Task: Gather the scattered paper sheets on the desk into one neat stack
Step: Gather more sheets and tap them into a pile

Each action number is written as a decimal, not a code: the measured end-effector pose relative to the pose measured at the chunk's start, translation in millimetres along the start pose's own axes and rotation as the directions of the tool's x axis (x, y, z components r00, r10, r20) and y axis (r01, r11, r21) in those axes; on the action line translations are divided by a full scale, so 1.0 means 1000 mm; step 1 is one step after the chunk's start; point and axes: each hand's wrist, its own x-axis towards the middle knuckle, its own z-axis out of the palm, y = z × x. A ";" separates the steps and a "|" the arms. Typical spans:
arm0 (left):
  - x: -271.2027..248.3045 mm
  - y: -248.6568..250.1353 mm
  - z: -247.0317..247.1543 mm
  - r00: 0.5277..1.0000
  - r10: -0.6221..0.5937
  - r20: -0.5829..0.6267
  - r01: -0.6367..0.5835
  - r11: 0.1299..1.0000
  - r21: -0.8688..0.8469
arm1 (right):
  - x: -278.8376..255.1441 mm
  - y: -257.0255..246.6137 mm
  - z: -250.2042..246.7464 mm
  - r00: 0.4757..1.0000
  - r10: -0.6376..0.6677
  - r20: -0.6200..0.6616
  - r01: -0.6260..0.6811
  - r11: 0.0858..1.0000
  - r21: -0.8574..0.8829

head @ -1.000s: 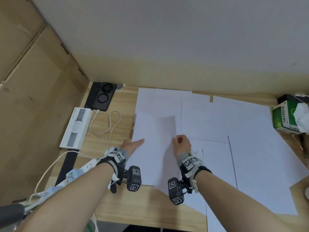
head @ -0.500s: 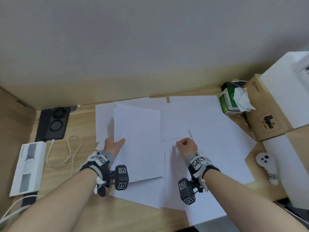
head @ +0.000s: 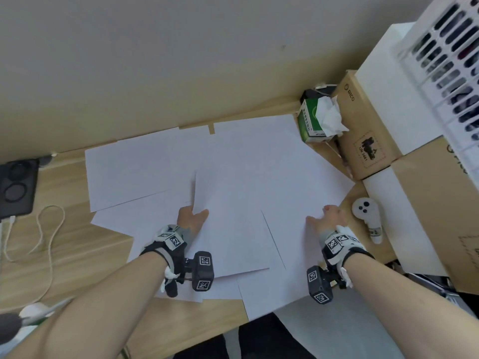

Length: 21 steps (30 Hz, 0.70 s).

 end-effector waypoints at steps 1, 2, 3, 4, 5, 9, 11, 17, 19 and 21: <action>-0.001 0.001 0.006 1.000 0.000 0.002 0.000 1.000 0.009 | 0.002 0.004 0.001 1.000 0.023 -0.004 -0.023 1.000 -0.004; 0.000 0.000 0.012 1.000 -0.005 0.000 0.005 1.000 0.024 | 0.006 0.008 0.003 1.000 0.028 -0.007 -0.028 1.000 0.010; -0.001 -0.001 0.015 1.000 -0.016 -0.006 0.016 0.999 0.042 | 0.007 0.010 0.004 1.000 0.022 -0.003 -0.022 1.000 0.010; -0.001 -0.003 0.017 1.000 -0.024 -0.016 0.025 0.999 0.046 | 0.008 0.011 0.003 1.000 0.009 0.010 -0.009 1.000 -0.017; -0.002 -0.003 0.019 0.999 -0.030 -0.027 0.031 0.998 0.045 | 0.008 0.011 0.001 1.000 0.002 0.013 -0.001 0.998 -0.055; -0.005 -0.008 0.031 0.994 -0.062 -0.093 0.065 0.998 0.026 | 0.015 0.014 -0.003 1.000 0.012 0.001 -0.012 0.998 -0.057; -0.006 -0.009 0.032 0.992 -0.081 -0.096 0.085 0.996 0.040 | 0.017 0.011 0.000 0.999 0.034 0.027 -0.033 0.999 -0.022; -0.001 -0.002 0.027 0.988 -0.113 -0.109 0.128 0.983 0.135 | 0.013 -0.001 0.000 0.999 0.021 0.041 -0.023 0.998 0.065; 0.001 0.001 0.027 0.984 -0.123 -0.126 0.145 0.971 0.188 | 0.008 -0.002 -0.006 1.000 0.026 -0.008 -0.025 0.989 0.144; 0.003 0.004 0.026 0.980 -0.110 -0.167 0.148 0.960 0.237 | 0.012 0.006 -0.010 1.000 0.027 0.009 -0.028 0.964 0.264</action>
